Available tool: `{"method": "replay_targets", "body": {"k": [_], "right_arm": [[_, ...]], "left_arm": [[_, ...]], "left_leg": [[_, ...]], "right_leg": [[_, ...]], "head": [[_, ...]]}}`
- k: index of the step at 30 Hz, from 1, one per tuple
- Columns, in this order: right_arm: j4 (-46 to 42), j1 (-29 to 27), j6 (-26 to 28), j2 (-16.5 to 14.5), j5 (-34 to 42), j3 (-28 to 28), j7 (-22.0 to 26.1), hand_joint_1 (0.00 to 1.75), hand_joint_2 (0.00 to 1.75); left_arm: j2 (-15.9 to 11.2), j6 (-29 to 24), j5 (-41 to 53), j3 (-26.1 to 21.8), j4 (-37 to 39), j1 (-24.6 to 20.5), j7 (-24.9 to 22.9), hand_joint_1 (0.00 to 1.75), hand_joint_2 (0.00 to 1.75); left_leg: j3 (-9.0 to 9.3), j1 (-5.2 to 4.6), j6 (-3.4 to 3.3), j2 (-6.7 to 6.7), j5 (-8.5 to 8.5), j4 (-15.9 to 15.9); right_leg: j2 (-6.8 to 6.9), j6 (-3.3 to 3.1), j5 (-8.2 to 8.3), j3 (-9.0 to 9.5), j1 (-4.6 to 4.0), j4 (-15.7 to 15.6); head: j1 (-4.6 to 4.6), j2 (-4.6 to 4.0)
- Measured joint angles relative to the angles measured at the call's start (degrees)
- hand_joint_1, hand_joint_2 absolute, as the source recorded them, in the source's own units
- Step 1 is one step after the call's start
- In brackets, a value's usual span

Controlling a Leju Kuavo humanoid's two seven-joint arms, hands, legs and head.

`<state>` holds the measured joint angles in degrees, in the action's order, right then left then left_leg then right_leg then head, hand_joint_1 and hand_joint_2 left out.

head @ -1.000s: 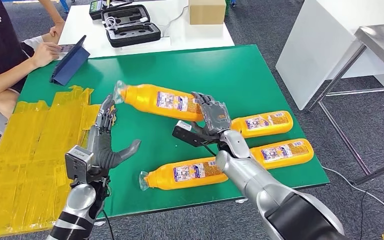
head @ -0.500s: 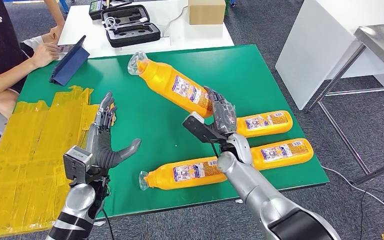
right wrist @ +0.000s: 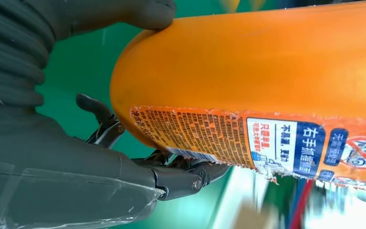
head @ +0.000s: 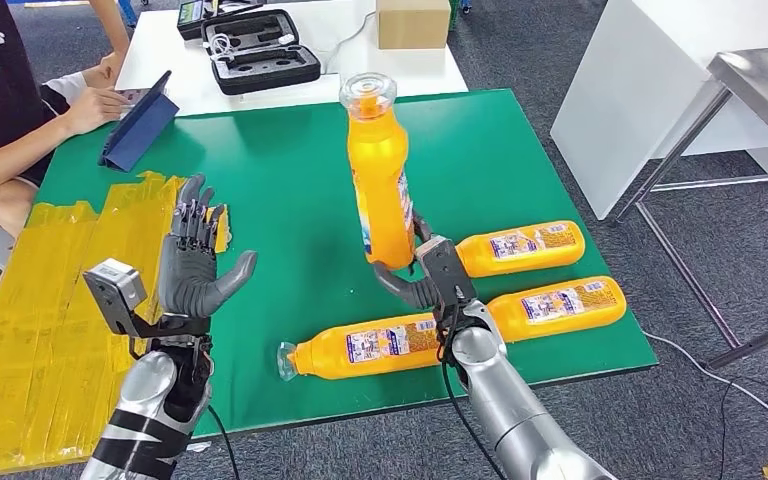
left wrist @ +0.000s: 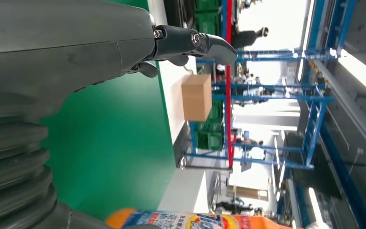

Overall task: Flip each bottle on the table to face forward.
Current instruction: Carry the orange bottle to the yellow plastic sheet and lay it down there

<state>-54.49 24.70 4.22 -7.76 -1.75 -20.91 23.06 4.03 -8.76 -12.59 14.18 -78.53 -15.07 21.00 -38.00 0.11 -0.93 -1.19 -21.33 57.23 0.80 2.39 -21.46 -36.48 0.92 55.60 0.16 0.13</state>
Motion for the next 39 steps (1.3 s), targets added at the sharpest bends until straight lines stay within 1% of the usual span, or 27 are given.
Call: {"method": "replay_targets", "body": {"k": [2,3,5,9,15,19,25,30,35,39], "right_arm": [[-0.6,-0.4,-7.1,0.0,5.3,-0.9,0.1,1.75,1.75],[-0.7,-0.5,-9.6,0.0,7.3,-1.3,0.2,1.75,1.75],[-0.7,-0.6,-12.4,0.0,9.5,-2.2,0.4,1.75,1.75],[-0.7,-0.6,-13.2,0.1,10.1,-3.5,0.4,1.75,1.75],[-0.7,-0.6,-13.2,0.1,10.2,-4.5,0.4,1.75,1.75],[-0.5,-0.6,-13.0,0.1,8.8,-5.6,0.8,1.75,1.75],[0.4,0.5,-10.7,-0.1,6.0,-8.2,1.2,1.75,1.75],[1.6,2.3,-6.5,-0.5,1.7,-10.3,1.5,1.75,1.75],[2.9,4.2,0.4,-0.6,-7.9,-13.7,1.2,1.75,1.75],[4.0,5.1,5.5,-0.8,-15.3,-17.1,0.1,1.75,1.75]], "left_arm": [[-0.1,0.7,-0.1,1.1,1.3,-1.5,0.2,0.00,1.75],[-0.2,0.9,0.0,1.7,1.8,-2.1,0.3,0.00,1.75],[-0.4,1.1,0.3,2.9,2.6,-3.2,0.5,0.00,1.75],[-0.5,1.3,0.4,4.4,3.8,-4.3,0.8,0.00,1.75],[-0.7,1.4,0.6,5.4,4.7,-4.7,0.8,0.00,1.75],[-0.9,1.5,1.7,6.1,5.1,-5.0,0.9,0.00,1.75],[-0.9,1.7,5.1,8.2,5.8,-5.4,1.8,0.00,1.75],[-1.0,1.8,8.8,10.4,5.7,-5.2,2.1,0.00,1.75],[-1.3,2.1,11.0,11.7,5.3,-4.9,2.0,0.00,1.75],[-1.4,3.5,10.8,11.9,5.0,-4.6,0.8,0.00,1.75]], "left_leg": [[0.00,0.00,-0.01,0.00,0.01,0.0],[0.00,0.00,-0.01,0.00,0.02,0.0],[-0.01,-0.01,-0.01,0.00,0.02,0.0],[-0.01,-0.02,-0.01,0.00,0.01,0.0],[-0.01,-0.01,-0.01,0.00,0.00,0.0],[-0.01,0.00,-0.01,0.00,0.01,0.0],[-0.02,-0.01,-0.01,0.00,0.01,0.0],[-0.03,-0.01,-0.01,0.01,0.01,0.0],[-0.03,-0.01,-0.01,0.01,0.01,0.0],[-0.03,0.00,-0.01,0.00,0.01,0.0]], "right_leg": [[0.00,0.00,0.00,0.01,0.00,0.0],[0.00,0.01,0.01,0.01,0.00,0.0],[0.00,0.01,0.01,0.02,0.01,0.0],[0.00,0.02,0.01,0.02,0.02,0.0],[0.00,0.01,0.00,0.01,0.01,0.0],[0.00,0.01,0.00,0.01,0.01,0.0],[0.00,0.01,0.00,0.02,0.01,0.0],[0.01,0.01,0.00,0.03,0.02,0.0],[0.00,0.01,0.00,0.02,0.01,0.0],[0.00,0.01,0.00,0.02,0.01,0.0]], "head": [[0.00,0.00],[0.00,0.00],[0.00,0.00],[-0.01,0.00],[0.00,0.00],[0.01,0.00],[-0.01,0.00],[0.01,0.00],[0.00,0.00],[0.00,0.00]]}}
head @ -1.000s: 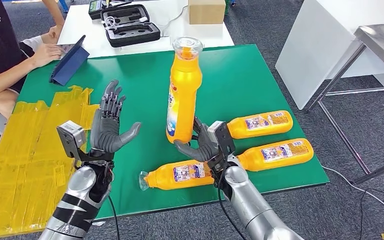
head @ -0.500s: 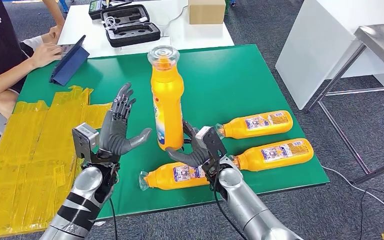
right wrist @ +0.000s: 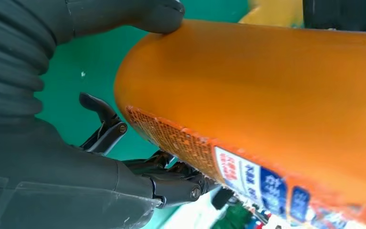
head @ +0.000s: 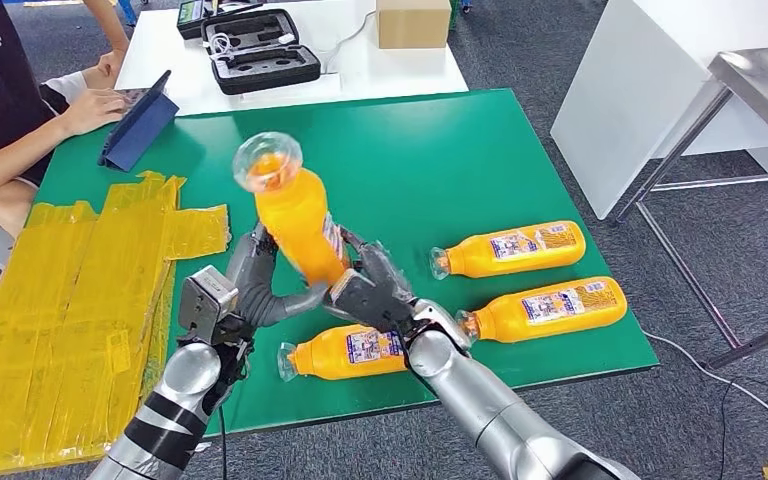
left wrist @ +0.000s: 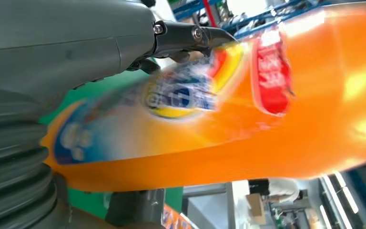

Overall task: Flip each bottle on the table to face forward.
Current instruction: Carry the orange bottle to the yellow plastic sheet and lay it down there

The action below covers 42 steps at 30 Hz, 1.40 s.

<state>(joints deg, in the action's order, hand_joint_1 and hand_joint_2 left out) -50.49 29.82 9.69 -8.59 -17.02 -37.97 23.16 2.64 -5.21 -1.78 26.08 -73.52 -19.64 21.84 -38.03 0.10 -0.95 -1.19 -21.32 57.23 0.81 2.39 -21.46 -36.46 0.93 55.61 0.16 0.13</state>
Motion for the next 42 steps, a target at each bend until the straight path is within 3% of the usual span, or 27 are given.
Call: {"method": "replay_targets", "body": {"k": [5,12,16,35,36,39,40,42], "right_arm": [[1.1,0.2,4.2,-0.2,-5.4,-3.1,-1.0,1.75,1.75],[1.6,0.2,5.8,-0.2,-8.7,-5.3,-1.0,1.75,1.75],[1.6,0.3,5.9,-0.2,-9.3,-6.1,-1.2,1.75,1.75],[0.6,-0.1,6.6,-0.2,-8.1,-7.0,-2.4,1.75,1.75],[0.4,-0.3,6.9,-0.1,-7.8,-7.0,-2.4,1.42,1.75],[-0.9,-1.1,7.6,0.1,-6.0,-6.2,-2.5,0.11,1.75],[-1.8,-1.7,7.8,0.2,-4.9,-5.7,-2.4,0.00,1.75],[-4.5,-3.8,7.6,0.5,-1.6,-4.2,-2.0,0.00,1.75]], "left_arm": [[-0.4,3.2,-2.5,-0.4,-0.3,0.6,-1.5,0.00,1.75],[-0.7,7.1,-9.3,-2.3,-0.1,0.6,-4.3,0.01,1.75],[-0.8,7.3,-11.0,-3.1,0.3,0.7,-4.5,1.75,1.75],[0.0,3.7,-14.1,-5.5,0.6,1.4,-3.6,1.75,1.75],[0.1,3.1,-13.9,-5.5,0.6,1.4,-3.3,1.75,1.75],[0.5,-0.1,-11.6,-5.4,0.2,1.7,-1.8,1.75,1.75],[0.6,-1.9,-10.1,-5.5,-0.1,1.9,-1.2,1.75,1.75],[0.6,-6.8,-5.6,-5.7,-1.2,2.1,0.1,1.75,1.75]], "left_leg": [[-0.01,0.00,0.00,0.00,0.00,0.0],[0.00,0.00,0.00,0.00,0.00,0.0],[0.00,0.00,0.00,0.00,0.00,0.0],[0.00,0.00,0.00,-0.02,0.00,0.0],[0.00,0.00,0.00,-0.02,0.00,0.0],[0.00,0.00,0.00,-0.02,0.00,0.0],[-0.01,0.00,0.00,-0.02,0.00,0.0],[-0.01,0.00,0.00,0.00,0.00,0.0]], "right_leg": [[0.01,-0.01,-0.01,-0.01,0.00,0.0],[0.00,0.00,-0.01,0.00,0.01,0.0],[0.00,0.00,-0.01,-0.01,0.01,0.0],[-0.01,-0.01,-0.01,-0.03,0.01,0.0],[-0.01,0.00,-0.01,-0.03,0.01,0.0],[0.00,-0.01,-0.01,-0.03,0.01,0.0],[0.00,-0.01,-0.01,-0.03,0.01,0.0],[0.00,-0.01,-0.01,-0.04,0.01,0.0]], "head": [[-0.01,0.00],[-0.02,0.00],[-0.03,0.00],[-0.02,0.00],[-0.02,0.00],[-0.02,0.00],[-0.02,0.00],[-0.02,0.00]]}}
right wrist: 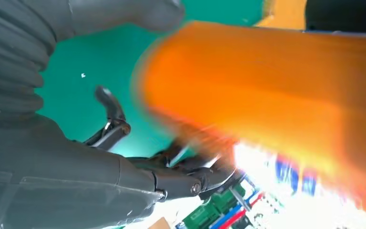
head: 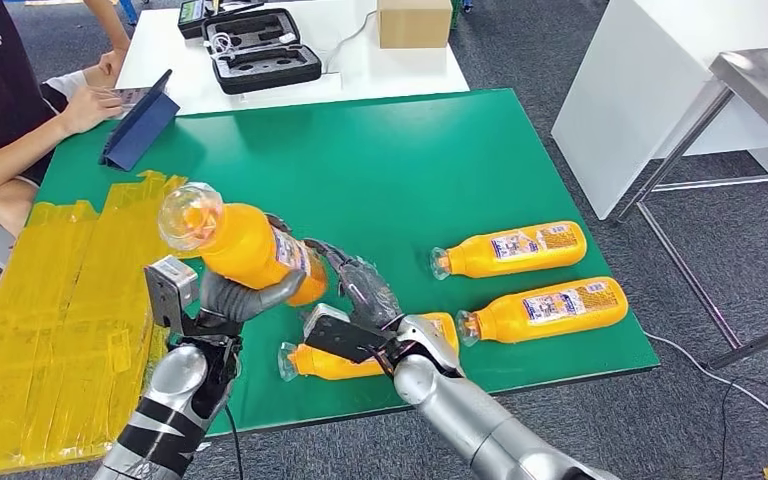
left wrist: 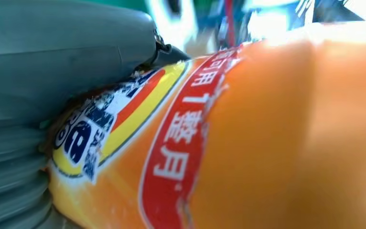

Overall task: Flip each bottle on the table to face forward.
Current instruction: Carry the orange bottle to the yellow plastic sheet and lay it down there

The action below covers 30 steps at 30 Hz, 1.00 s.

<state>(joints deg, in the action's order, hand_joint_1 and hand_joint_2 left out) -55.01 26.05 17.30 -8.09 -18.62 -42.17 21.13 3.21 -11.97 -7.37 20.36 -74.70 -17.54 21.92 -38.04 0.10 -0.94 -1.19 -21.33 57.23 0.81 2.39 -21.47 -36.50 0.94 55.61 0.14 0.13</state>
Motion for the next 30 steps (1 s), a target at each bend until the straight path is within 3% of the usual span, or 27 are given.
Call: {"method": "replay_targets", "body": {"k": [6,10,13,18,23,30], "right_arm": [[-13.6,-7.3,-9.8,2.3,18.7,7.8,1.3,0.00,1.75],[-23.2,-10.7,-16.8,4.5,26.5,13.6,1.0,0.00,1.75],[-27.8,-12.7,-20.3,5.8,28.8,16.4,0.9,0.00,1.75],[-32.7,-15.2,-21.0,7.5,31.2,20.1,1.0,0.00,1.75],[-36.6,-17.5,-21.0,8.6,31.6,23.5,0.9,0.00,1.75],[-42.3,-21.1,-21.2,8.7,30.8,27.8,1.4,0.00,1.75]], "left_arm": [[-2.9,-14.1,22.5,-1.8,-0.9,-1.6,0.0,1.75,1.75],[-6.3,-24.0,50.4,-3.1,3.0,-5.9,-7.9,1.75,1.75],[-8.8,-26.7,66.4,-4.0,8.2,-9.8,-12.1,1.75,1.75],[-11.9,-23.8,81.2,-4.0,18.3,-16.5,-21.5,1.75,1.75],[-14.2,-22.3,83.7,-3.9,28.2,-22.3,-22.6,1.75,1.75],[-15.6,-6.4,89.0,-2.6,40.3,-28.1,-30.7,1.75,1.75]], "left_leg": [[-0.03,0.03,0.00,0.06,0.01,0.0],[-0.02,0.03,0.03,0.05,0.04,0.0],[0.00,0.03,0.06,0.02,0.07,0.0],[0.00,0.03,0.08,-0.02,0.11,0.0],[0.00,0.03,0.09,-0.19,0.11,0.0],[-0.03,0.03,0.09,-0.21,0.09,0.0]], "right_leg": [[0.11,-0.02,-0.01,-0.03,-0.03,0.0],[0.12,-0.01,0.01,-0.02,-0.03,0.0],[0.11,-0.08,0.10,-0.03,-0.03,0.0],[0.11,-0.15,0.14,-0.06,-0.05,0.0],[0.03,-0.15,0.14,-0.08,-0.06,0.0],[0.00,-0.16,0.13,-0.11,-0.06,0.0]], "head": [[-0.01,0.00],[-0.02,0.00],[0.00,0.00],[-0.01,0.00],[0.00,0.00],[-0.02,0.00]]}}
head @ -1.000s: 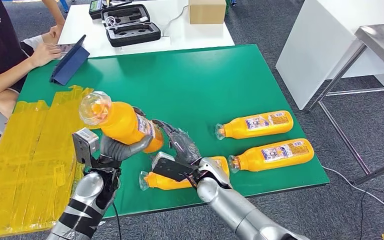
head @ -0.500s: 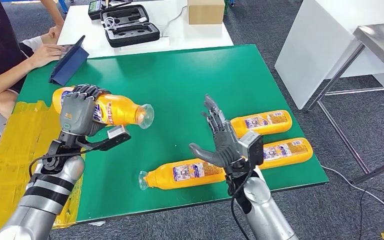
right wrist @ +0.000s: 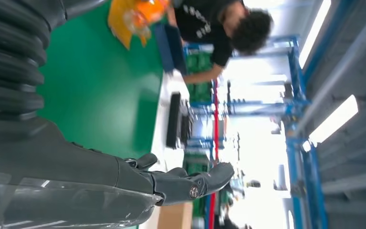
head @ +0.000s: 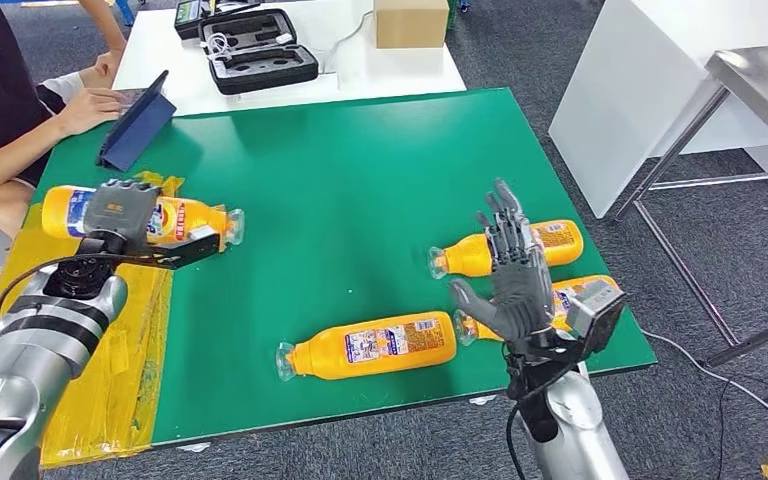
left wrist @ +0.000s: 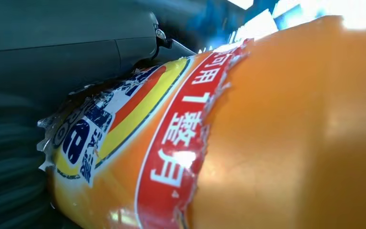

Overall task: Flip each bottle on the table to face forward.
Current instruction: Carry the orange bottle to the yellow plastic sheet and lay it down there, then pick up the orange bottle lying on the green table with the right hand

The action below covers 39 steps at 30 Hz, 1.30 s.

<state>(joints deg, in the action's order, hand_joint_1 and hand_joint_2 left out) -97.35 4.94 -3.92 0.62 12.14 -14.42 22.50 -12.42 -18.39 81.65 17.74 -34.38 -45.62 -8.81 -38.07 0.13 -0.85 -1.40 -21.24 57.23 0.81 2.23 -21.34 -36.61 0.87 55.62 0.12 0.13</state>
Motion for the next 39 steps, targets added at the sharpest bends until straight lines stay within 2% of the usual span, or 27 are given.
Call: {"method": "replay_targets", "body": {"k": [4,8,9,12,13,17,25,32,34,36,39], "right_arm": [[-3.0,-2.0,0.4,-0.3,-2.8,2.5,-0.5,0.00,1.75],[-3.9,-2.6,0.8,-0.6,-5.4,3.8,-0.9,0.00,1.75],[-3.9,-2.7,0.9,-0.7,-5.9,4.1,-1.0,0.00,1.75],[-3.8,-2.6,0.8,-1.0,-6.8,4.7,-1.1,0.00,1.75],[-3.7,-2.5,0.8,-1.1,-7.0,4.8,-1.1,0.00,1.75],[-3.0,-2.2,0.4,-1.3,-7.4,4.9,-1.1,0.00,1.75],[-0.9,-1.1,0.2,-1.5,-7.8,4.9,-1.2,0.00,1.75],[-0.3,-0.8,0.5,-1.6,-8.5,4.9,-1.2,0.00,1.75],[0.8,-0.2,1.7,-1.7,-10.5,4.6,-1.3,0.00,1.75],[2.0,0.1,3.9,-1.5,-15.4,3.8,-1.8,0.00,1.75],[3.2,0.2,7.2,-0.4,-25.4,2.1,-3.3,0.00,1.75]], "left_arm": [[-0.2,8.4,0.6,0.1,5.6,-1.5,-5.0,1.75,1.75],[-0.2,14.6,-0.3,-0.1,8.8,-1.5,-6.5,1.75,1.75],[-0.2,16.0,-0.8,-0.2,9.5,-1.4,-6.5,1.68,1.75],[-0.2,18.3,-2.9,-0.9,11.0,-1.4,-5.8,0.47,1.75],[-0.2,18.5,-3.7,-1.3,11.3,-1.2,-5.4,0.12,1.75],[-0.1,17.8,-6.1,-2.9,12.0,-0.6,-4.0,0.00,1.75],[0.1,13.3,-9.1,-5.3,12.4,0.3,-2.2,0.00,1.75],[0.2,11.6,-9.3,-5.7,12.4,0.6,-2.3,0.00,1.75],[0.4,8.2,-9.7,-6.5,12.4,1.3,-2.6,0.00,1.75],[0.5,3.5,-11.5,-7.8,12.1,2.3,-0.8,0.00,1.75],[0.7,-1.1,-17.8,-10.0,10.3,3.7,6.6,0.00,1.75]], "left_leg": [[0.00,0.00,0.00,0.00,-0.01,0.0],[-0.01,0.00,0.00,0.00,-0.01,0.0],[-0.01,0.00,0.00,0.02,-0.01,0.0],[0.01,0.00,0.00,0.05,-0.01,0.0],[0.02,0.00,0.01,0.04,-0.01,0.0],[0.08,0.00,0.01,0.04,0.00,0.0],[0.20,0.01,0.02,0.05,0.01,0.0],[0.21,0.01,0.02,0.06,0.01,0.0],[0.22,0.01,0.02,0.10,0.03,0.0],[0.22,0.01,0.02,0.12,0.03,0.0],[0.21,0.02,0.02,0.12,0.03,0.0]], "right_leg": [[0.00,-0.01,-0.01,0.00,0.00,0.0],[0.00,-0.01,-0.01,0.01,0.00,0.0],[0.01,-0.02,-0.02,0.02,0.00,0.0],[0.02,-0.02,-0.03,0.09,0.00,0.0],[0.02,-0.02,-0.03,0.09,0.01,0.0],[0.02,-0.02,-0.02,0.15,0.01,0.0],[0.02,-0.03,-0.03,0.25,0.00,0.0],[0.03,-0.03,-0.03,0.27,0.00,0.0],[0.04,-0.03,-0.03,0.29,0.00,0.0],[0.05,-0.02,-0.03,0.30,0.00,0.0],[0.04,-0.02,-0.03,0.28,0.00,0.0]], "head": [[0.01,0.00],[0.01,0.00],[0.00,0.00],[0.00,0.00],[0.01,0.00],[0.02,0.00],[0.01,0.00],[0.01,0.00],[0.01,0.00],[0.01,0.00],[0.00,0.00]]}}
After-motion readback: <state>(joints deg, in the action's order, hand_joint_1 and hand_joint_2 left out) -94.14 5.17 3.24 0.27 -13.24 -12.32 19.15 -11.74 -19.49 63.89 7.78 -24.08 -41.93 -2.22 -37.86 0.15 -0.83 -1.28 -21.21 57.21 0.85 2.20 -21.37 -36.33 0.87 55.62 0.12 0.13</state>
